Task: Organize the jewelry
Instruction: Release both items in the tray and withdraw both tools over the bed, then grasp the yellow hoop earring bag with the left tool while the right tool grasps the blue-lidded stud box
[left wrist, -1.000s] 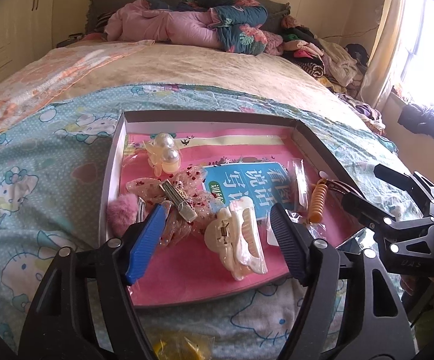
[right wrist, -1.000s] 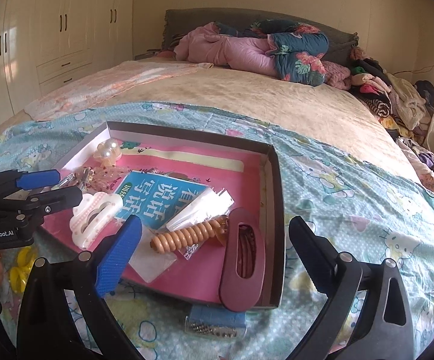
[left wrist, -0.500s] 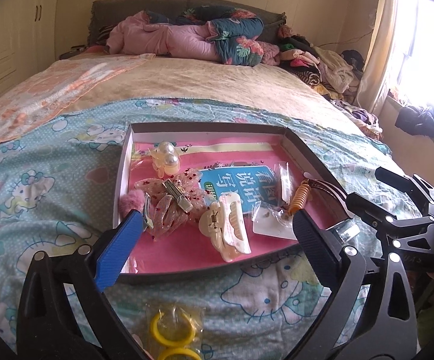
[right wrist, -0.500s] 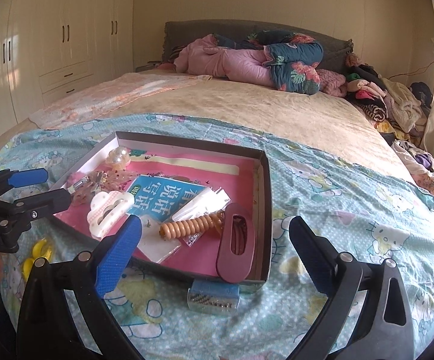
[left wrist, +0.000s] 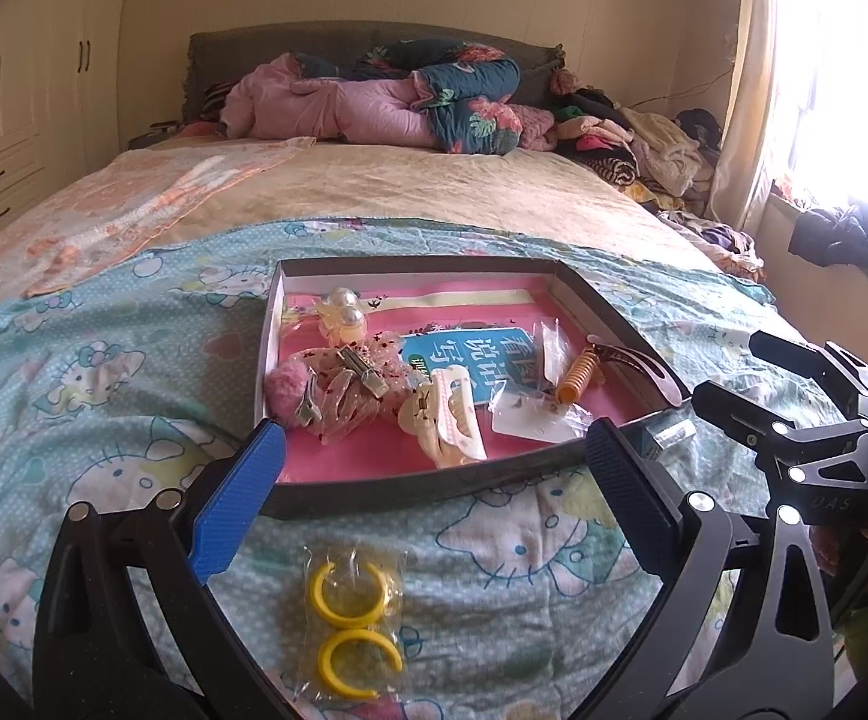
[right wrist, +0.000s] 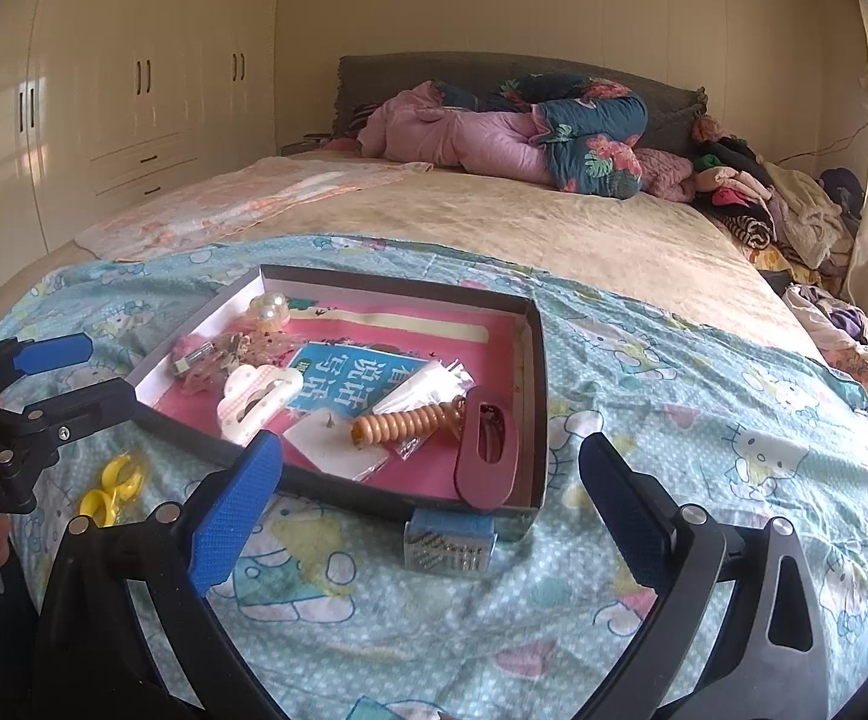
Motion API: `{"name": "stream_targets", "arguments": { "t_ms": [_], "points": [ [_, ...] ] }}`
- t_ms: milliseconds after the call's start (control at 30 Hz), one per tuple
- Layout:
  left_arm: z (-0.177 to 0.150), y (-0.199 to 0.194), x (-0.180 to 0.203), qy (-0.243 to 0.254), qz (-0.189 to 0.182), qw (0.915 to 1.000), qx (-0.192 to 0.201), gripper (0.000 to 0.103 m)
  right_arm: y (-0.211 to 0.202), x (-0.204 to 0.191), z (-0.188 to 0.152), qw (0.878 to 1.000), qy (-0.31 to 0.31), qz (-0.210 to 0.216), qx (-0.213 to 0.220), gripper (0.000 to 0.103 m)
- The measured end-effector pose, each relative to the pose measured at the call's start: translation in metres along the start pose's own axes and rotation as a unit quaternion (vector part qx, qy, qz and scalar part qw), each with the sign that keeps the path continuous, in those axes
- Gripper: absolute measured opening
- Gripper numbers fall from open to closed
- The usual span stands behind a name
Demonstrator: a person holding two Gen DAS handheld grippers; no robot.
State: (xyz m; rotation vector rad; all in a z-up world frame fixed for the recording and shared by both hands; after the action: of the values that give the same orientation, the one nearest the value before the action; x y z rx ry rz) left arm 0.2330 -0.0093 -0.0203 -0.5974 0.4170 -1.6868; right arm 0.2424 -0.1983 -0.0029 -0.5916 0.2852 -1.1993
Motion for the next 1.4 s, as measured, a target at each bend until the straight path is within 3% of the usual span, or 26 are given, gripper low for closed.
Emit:
{"name": "stream_targets", "arguments": {
  "t_ms": [400,633,1067,1400],
  "points": [
    [-0.017,-0.017,0.002,0.011,-0.003,0.9999,-0.001,0.091,-0.018,-0.006,-0.023,1.000,-0.003,-0.004,-0.007,0.096],
    [-0.035,-0.015,-0.004,0.012,0.006,0.9997,-0.020,0.091,-0.017,-0.008,-0.042,1.000,0.011,0.000,-0.022,0.097],
    [-0.063,-0.001,-0.024,-0.013,0.031,0.9973,-0.066,0.092,0.007,-0.005,-0.061,0.998,0.022,-0.001,-0.052,0.096],
    [-0.072,0.014,-0.028,-0.028,0.027,0.9947,-0.095,0.091,0.032,0.005,-0.064,0.997,0.032,-0.003,-0.071,0.096]
  ]
}}
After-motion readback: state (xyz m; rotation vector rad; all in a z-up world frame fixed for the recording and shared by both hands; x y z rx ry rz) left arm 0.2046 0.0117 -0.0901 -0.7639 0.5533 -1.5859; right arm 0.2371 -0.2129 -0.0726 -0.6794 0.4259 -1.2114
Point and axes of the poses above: each gripper's, at about its wrist camera, not at the fingertips, and y roughly the way its jaws point, x to its right, z to its top, the point moved 4 cm from there along y, roughly the way its jaws point, and after that the axes turned 3 degrees about -y, right-handed, at the moved point
